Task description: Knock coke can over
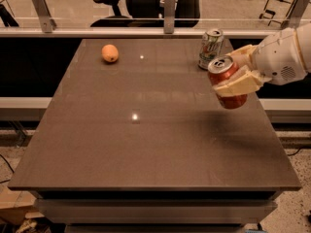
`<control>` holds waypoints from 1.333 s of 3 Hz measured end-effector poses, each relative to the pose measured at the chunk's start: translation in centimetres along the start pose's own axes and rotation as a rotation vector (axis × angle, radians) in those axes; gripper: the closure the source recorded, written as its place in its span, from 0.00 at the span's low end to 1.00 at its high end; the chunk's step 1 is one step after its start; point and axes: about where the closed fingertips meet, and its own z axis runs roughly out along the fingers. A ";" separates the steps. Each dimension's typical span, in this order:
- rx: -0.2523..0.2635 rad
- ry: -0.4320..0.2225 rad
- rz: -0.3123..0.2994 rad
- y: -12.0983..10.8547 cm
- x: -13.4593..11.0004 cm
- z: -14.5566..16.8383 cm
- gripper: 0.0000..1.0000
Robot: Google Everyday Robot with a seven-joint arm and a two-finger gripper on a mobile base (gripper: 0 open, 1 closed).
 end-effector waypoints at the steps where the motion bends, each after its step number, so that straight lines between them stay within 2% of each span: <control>1: 0.030 0.092 -0.014 0.4 0.6 -1.1 1.00; 4: 0.102 0.400 -0.079 2.1 0.9 -2.5 1.00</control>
Offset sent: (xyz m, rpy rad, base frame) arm -0.0299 -0.0271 0.0051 -0.3372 -0.0110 -0.1137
